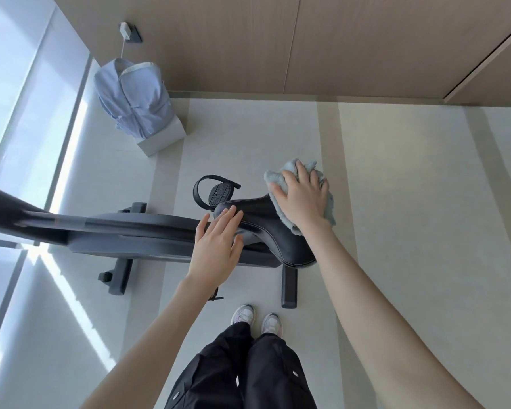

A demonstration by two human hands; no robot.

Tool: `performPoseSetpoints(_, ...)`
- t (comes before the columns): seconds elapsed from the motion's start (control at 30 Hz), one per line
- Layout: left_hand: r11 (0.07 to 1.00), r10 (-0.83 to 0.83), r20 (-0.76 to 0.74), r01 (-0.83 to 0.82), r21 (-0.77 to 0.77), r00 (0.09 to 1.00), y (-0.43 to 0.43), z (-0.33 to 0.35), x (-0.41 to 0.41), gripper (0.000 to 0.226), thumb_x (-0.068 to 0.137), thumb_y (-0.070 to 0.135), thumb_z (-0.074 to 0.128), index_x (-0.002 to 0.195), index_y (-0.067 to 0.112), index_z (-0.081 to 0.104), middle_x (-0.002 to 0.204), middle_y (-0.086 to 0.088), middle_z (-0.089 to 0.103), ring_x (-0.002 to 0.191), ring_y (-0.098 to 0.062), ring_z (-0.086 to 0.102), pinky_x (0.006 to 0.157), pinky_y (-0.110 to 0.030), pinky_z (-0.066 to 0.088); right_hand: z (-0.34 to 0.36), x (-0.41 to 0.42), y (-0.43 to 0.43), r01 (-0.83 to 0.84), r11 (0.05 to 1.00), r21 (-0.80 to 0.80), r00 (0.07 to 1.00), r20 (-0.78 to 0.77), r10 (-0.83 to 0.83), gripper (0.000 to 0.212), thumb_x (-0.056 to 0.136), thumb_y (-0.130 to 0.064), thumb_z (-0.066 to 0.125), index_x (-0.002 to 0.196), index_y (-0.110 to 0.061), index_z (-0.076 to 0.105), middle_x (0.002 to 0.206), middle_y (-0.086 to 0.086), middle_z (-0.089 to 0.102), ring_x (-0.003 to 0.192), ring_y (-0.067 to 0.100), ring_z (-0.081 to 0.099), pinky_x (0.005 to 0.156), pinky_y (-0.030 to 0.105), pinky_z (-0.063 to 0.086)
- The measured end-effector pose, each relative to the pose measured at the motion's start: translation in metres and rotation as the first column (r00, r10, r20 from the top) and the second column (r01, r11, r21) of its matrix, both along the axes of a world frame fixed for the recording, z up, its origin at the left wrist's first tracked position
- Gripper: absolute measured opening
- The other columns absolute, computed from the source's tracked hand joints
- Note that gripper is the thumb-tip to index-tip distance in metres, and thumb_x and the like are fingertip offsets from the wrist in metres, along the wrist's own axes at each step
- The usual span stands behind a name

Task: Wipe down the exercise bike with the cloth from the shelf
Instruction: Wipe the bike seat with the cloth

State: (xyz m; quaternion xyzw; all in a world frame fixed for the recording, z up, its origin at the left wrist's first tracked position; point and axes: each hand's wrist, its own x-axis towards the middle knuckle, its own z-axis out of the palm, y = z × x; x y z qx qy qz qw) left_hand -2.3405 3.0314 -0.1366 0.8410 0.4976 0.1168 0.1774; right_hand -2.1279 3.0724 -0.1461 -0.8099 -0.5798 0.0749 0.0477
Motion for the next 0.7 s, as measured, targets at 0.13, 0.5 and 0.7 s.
performPoseSetpoints(0.13,1.0,-0.008,-0.035,0.008,0.001,0.999,0.0,0.001,0.0,0.045,0.095,0.018,0.047,0.139,0.012,0.044,0.148,-0.003,0.04,0.138,-0.016,0.033,0.117,-0.038,0.006,0.001,-0.005,-0.025,-0.052,0.997,0.053,0.999,0.007,0.051,0.043,0.092,-0.053,0.04,0.123,-0.027,0.054,0.148,0.004,0.038,0.126,0.032,0.039,0.105,0.053,0.025)
performPoseSetpoints(0.5,0.992,-0.103,-0.172,0.113,0.048,0.98,0.003,0.027,-0.004,0.045,0.094,0.021,0.049,0.137,0.008,0.046,0.148,-0.012,0.038,0.135,-0.026,0.036,0.115,-0.041,0.019,0.02,-0.027,-0.108,-0.198,0.953,0.229,0.979,0.1,0.18,0.015,0.078,-0.022,0.073,0.09,-0.017,0.067,0.102,0.003,0.066,0.086,0.029,0.061,0.069,0.037,0.046)
performPoseSetpoints(0.7,0.953,-0.236,-0.074,0.246,0.178,0.969,-0.009,0.067,0.02,0.042,0.086,0.012,0.062,0.126,0.001,0.056,0.139,-0.02,0.047,0.126,-0.036,0.047,0.107,-0.051,0.033,0.071,0.007,-0.151,0.006,0.986,0.165,0.984,-0.177,0.023,0.031,0.094,-0.029,0.053,0.125,-0.025,0.055,0.123,0.002,0.049,0.097,0.027,0.055,0.072,0.039,0.051)
